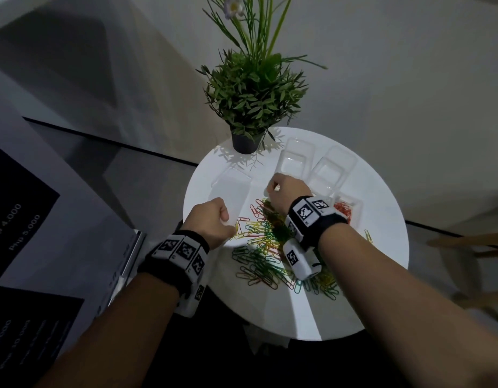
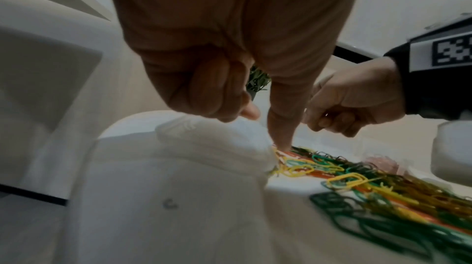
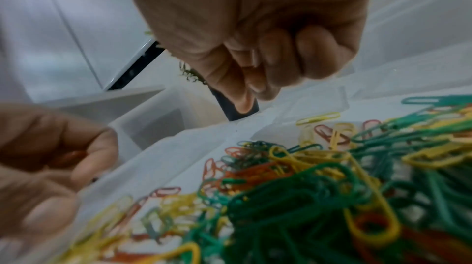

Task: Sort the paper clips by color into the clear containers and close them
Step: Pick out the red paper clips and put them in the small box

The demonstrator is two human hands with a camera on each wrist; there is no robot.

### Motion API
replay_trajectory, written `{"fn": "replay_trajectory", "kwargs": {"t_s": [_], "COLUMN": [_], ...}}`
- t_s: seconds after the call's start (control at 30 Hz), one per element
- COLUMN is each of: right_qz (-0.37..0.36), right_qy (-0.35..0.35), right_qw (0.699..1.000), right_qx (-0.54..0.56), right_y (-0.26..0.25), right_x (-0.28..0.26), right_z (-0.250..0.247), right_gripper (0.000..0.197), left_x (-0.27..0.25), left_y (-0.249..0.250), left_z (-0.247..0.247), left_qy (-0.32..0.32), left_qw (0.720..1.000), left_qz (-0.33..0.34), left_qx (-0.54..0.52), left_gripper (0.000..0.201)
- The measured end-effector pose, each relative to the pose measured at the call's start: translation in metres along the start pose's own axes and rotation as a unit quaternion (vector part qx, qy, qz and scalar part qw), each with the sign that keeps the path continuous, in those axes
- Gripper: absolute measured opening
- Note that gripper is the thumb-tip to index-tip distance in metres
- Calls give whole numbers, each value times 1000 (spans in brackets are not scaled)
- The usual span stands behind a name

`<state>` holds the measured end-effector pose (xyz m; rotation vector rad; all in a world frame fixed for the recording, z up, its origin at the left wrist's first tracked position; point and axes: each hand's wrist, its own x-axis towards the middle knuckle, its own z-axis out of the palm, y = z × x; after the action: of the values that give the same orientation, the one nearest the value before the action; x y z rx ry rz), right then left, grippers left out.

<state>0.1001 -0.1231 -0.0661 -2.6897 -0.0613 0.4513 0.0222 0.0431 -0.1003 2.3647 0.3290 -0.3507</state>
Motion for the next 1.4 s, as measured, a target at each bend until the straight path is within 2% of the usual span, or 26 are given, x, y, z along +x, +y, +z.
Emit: {"fn": "replay_trajectory", "kwargs": {"t_s": [0.1, 0.2, 0.3, 0.4, 0.5, 0.57, 0.7, 0.87, 0.93, 1.03, 1.17, 1.23, 1.3, 1.4], "right_qz": [-28, -34, -20, -8, 0, -9, -23, 4, 1, -4, 16, 30, 27, -11], "right_qy": [-40, -45, -43, -33, -30, -31, -31, -83, -92, -65, -35, -22, -20, -15], "right_qw": [997, 994, 995, 997, 997, 996, 992, 989, 988, 992, 998, 996, 991, 990], "right_qx": [-58, -95, -86, -62, -65, -84, -122, -123, -126, -110, -56, -84, -129, -140], "right_y": [-1, 0, 5, 12, 11, 7, 2, 5, 9, 22, 35, 37, 34, 23], "right_x": [1, 0, -2, -4, -5, -5, -3, 0, -3, -10, -20, -24, -27, -26], "right_z": [7, 12, 10, 7, 7, 9, 17, 21, 20, 15, -4, -13, -16, -12], "right_gripper": [22, 22, 20, 15, 21, 27, 16, 14, 12, 14, 16, 15, 23, 27], "left_x": [6, 13, 20, 21, 21, 24, 26, 25, 22, 18, 19, 25, 31, 39], "left_y": [-3, -3, -3, 8, 26, 35, 44, 45, 47, 45, 37, 36, 38, 42], "left_z": [2, -1, -7, -9, -4, 2, 11, 19, 22, 24, 19, 16, 14, 14], "left_qy": [10, 12, 16, 18, 22, 14, 2, -16, -28, -37, -54, -59, -69, -72], "left_qw": [1000, 1000, 999, 995, 985, 976, 956, 947, 945, 954, 991, 995, 995, 991], "left_qz": [14, 13, 15, 62, 100, 109, 111, 122, 135, 140, 95, 74, 77, 97], "left_qx": [12, 21, 44, 78, 138, 186, 271, 295, 297, 263, 74, -2, -7, 64], "left_gripper": [19, 11, 13, 15, 12, 17, 13, 18, 18, 16, 7, 8, 7, 10]}}
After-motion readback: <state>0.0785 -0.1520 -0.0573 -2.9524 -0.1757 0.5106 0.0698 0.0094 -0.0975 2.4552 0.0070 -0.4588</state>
